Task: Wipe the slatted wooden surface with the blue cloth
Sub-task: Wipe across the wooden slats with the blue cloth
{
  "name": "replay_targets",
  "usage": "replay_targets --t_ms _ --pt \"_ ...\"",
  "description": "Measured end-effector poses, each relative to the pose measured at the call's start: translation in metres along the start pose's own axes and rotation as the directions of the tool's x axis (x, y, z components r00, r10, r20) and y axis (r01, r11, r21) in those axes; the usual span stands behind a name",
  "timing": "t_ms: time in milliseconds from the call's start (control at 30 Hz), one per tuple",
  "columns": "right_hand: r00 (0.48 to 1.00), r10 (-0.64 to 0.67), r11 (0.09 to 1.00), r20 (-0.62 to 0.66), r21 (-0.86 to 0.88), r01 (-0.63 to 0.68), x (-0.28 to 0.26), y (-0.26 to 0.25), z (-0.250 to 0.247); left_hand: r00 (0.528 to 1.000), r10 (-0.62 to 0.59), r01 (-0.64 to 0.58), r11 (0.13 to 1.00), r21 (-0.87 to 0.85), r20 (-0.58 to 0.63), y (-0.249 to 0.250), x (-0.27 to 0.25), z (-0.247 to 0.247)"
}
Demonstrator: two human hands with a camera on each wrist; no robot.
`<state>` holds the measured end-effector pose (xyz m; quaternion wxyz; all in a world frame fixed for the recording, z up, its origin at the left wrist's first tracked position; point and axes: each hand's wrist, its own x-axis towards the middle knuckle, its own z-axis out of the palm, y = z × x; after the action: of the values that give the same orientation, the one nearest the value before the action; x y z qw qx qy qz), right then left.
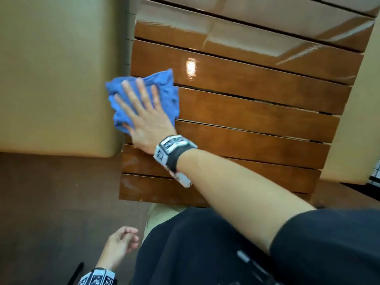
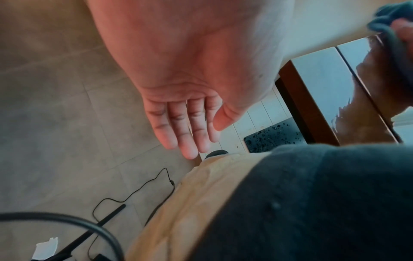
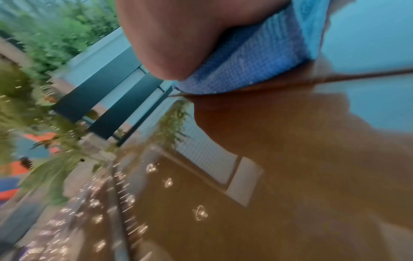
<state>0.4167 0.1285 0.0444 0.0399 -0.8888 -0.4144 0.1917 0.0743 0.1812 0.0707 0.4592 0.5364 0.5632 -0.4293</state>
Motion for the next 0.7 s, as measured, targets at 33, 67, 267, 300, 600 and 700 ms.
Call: replay_targets --t_ms 33,67,267,300,600,700 --pt "0.997 -0.068 0.998 0.027 -0.012 0.069 -0.010 -0.010 0.005 1.000 -0.006 0.006 1.000 0.006 -0.004 -0.002 0.000 -0.002" --pt "0.991 -0.130 0.991 0.046 -0.018 0.131 -0.023 -0.014 0.010 1.000 -0.010 0.010 1.000 0.013 -0.012 -0.003 0.000 -0.005" --pt "0.986 -0.157 0.988 0.058 0.011 0.157 -0.119 0.051 0.027 0.999 -0.004 0.006 0.998 0.055 -0.040 0.006 0.004 -0.013" --pt "0.993 -0.106 0.994 0.055 0.022 0.105 -0.134 0.068 0.027 0.999 -0.001 0.003 0.998 0.067 -0.038 0.009 0.006 -0.014" --pt "0.901 0.433 0.899 -0.034 0.086 -0.429 -0.253 0.185 0.039 0.998 0.067 -0.070 0.977 0.201 0.021 0.049 0.014 -0.010" --pt "0.735 0.676 0.733 -0.055 0.147 -0.664 -0.282 0.208 0.043 0.997 0.067 -0.071 0.973 0.218 0.026 0.054 0.014 -0.008"
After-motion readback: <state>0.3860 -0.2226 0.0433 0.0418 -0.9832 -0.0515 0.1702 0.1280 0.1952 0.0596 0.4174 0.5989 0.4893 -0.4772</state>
